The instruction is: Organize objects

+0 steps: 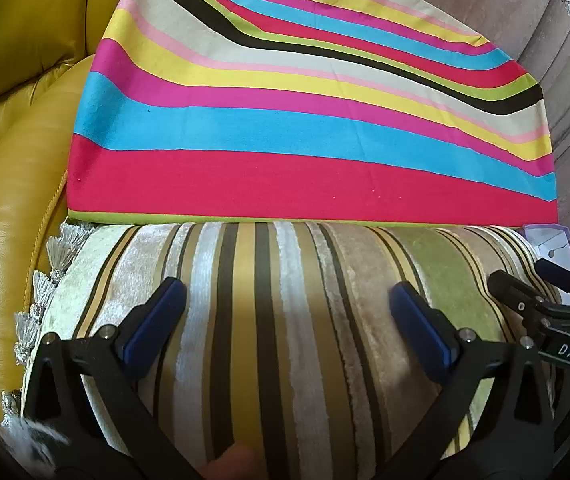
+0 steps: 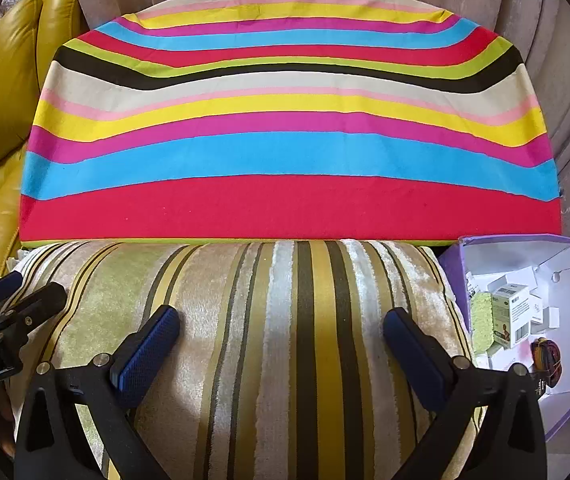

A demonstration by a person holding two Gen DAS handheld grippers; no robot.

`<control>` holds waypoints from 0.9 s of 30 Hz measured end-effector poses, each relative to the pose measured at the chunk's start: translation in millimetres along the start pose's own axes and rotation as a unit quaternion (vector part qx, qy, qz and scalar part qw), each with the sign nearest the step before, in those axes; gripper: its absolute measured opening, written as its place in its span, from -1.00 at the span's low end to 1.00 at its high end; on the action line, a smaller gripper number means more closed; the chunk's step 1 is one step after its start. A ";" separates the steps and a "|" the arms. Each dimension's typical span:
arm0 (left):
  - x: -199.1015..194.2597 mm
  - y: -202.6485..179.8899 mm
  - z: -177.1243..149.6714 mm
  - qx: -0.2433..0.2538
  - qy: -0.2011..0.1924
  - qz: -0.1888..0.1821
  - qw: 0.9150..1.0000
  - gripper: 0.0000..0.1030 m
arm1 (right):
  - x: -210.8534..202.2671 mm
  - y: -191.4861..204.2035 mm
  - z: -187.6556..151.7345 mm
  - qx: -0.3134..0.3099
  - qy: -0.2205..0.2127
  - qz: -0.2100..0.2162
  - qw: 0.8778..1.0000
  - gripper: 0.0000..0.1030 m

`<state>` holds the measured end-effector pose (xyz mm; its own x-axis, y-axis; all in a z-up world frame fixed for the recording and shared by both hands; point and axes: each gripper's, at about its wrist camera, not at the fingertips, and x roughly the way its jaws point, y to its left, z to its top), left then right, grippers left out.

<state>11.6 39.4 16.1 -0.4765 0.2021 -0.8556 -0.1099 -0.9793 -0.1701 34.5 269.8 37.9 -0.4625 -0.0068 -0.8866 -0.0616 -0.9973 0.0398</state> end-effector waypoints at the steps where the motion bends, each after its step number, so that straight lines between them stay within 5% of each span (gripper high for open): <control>1: -0.5 -0.1 -0.4 0.000 0.000 0.000 1.000 1.00 | 0.0 0.0 0.1 0.000 0.000 0.000 1.000 1.00; 27: -3.4 2.3 -1.1 -0.009 -0.007 -0.012 1.000 1.00 | -1.4 1.2 0.5 0.000 0.004 0.000 1.000 1.00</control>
<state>13.9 36.4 18.1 -0.4867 0.2261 -0.8438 -0.1064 -0.9741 -0.1997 34.6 268.7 39.5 -0.4549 -0.0082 -0.8905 -0.0606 -0.9974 0.0401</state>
